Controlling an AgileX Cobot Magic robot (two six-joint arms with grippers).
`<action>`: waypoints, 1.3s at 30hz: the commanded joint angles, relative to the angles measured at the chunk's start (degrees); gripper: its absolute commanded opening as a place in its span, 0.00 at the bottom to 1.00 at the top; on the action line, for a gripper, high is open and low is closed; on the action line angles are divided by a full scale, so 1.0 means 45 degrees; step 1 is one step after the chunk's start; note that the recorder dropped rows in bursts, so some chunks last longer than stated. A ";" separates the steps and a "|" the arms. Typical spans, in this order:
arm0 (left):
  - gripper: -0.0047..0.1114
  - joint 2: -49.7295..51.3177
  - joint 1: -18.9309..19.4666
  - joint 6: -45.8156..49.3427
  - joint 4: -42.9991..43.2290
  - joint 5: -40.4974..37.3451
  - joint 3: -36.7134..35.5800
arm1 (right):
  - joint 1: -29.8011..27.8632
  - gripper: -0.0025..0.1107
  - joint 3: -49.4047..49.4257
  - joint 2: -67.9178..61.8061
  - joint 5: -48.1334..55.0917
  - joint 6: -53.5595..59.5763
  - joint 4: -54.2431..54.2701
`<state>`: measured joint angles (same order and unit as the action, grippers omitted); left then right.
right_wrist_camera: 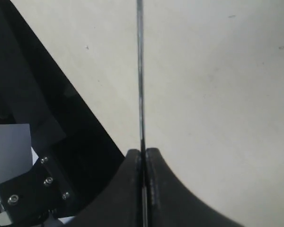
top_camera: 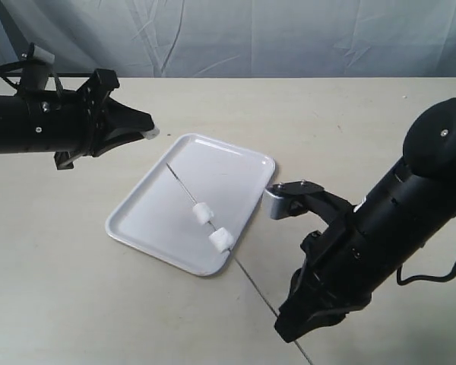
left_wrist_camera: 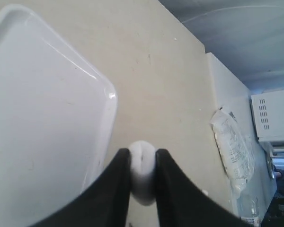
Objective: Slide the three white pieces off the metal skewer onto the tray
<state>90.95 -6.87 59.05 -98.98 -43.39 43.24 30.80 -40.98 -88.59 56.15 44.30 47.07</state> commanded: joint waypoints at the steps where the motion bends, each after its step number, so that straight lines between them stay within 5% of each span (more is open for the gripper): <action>1: 0.19 0.0018 0.0006 0.0081 -0.0215 0.0303 0.0098 | -0.0070 0.02 0.0060 0.0398 -0.0039 0.0052 -0.0012; 10: 0.24 0.1554 -0.0018 -0.0429 0.3221 0.0684 0.0098 | -0.0103 0.02 0.0035 0.0709 -0.0862 -0.1915 -0.0156; 17: 0.31 0.3577 -0.0499 0.1145 0.1271 0.0840 0.0098 | -0.0103 0.02 0.0009 0.0709 -0.1368 -0.2291 -0.0178; 27: 0.31 0.3473 -0.0289 0.1999 -0.0215 -0.5906 0.0288 | -0.0103 0.02 0.0009 -0.0150 -0.2847 -0.1731 0.3288; 39: 0.31 0.3473 -0.0289 0.1999 -0.0215 -0.5906 0.0341 | -0.0078 0.02 0.0009 -0.0562 -0.1483 0.0229 0.5373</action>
<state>107.02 -8.48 67.68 -99.12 -69.06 44.36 30.60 -40.75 -90.98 48.10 43.75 70.43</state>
